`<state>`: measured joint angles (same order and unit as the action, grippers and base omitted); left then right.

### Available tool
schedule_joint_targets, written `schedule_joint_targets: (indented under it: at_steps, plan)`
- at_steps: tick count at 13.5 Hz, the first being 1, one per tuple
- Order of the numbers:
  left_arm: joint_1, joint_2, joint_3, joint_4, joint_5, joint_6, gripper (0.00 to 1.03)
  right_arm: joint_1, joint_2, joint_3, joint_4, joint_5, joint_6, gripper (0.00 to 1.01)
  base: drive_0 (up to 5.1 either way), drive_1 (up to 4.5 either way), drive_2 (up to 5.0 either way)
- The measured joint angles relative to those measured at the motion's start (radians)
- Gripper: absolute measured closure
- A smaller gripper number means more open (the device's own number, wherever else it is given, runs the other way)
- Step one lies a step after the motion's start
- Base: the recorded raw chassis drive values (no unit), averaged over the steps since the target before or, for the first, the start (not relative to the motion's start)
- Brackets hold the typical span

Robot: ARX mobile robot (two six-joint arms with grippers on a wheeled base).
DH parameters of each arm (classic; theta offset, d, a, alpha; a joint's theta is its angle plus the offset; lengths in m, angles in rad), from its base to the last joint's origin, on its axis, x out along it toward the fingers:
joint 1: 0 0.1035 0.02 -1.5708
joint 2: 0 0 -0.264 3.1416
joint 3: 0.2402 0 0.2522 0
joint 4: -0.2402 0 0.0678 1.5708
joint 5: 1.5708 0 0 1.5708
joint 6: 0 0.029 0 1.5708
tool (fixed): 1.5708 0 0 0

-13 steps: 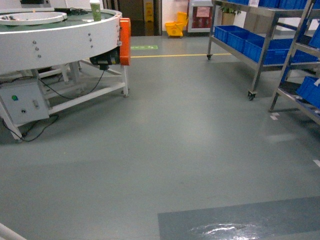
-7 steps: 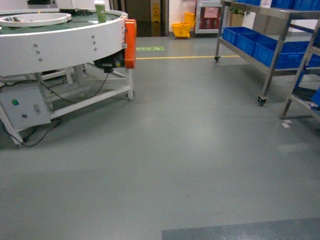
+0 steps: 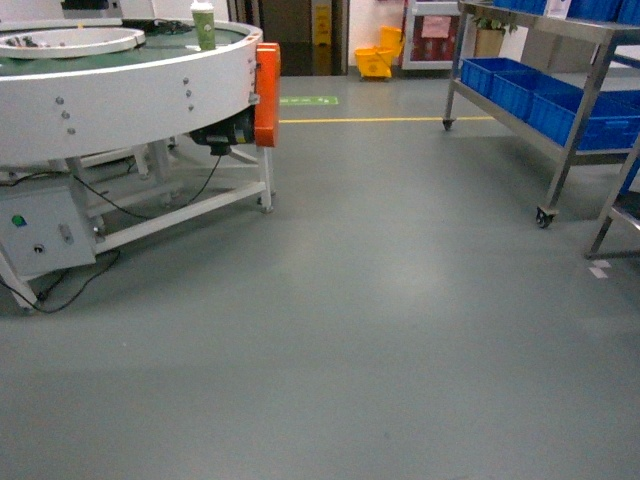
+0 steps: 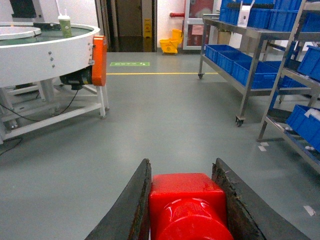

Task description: Pick red block from blue box to shelf

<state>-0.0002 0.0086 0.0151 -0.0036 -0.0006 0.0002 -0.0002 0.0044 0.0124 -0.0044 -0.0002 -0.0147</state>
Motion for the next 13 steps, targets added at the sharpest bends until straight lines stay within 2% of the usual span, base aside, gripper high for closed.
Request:
schedule_joint_targets:
  at_steps: [13]
  plan:
    - [0.0,0.0,0.0,-0.001,-0.001,0.0,0.05,0.0,0.0,0.0,0.0,0.0,0.0,0.72,0.0,4.2,-4.3]
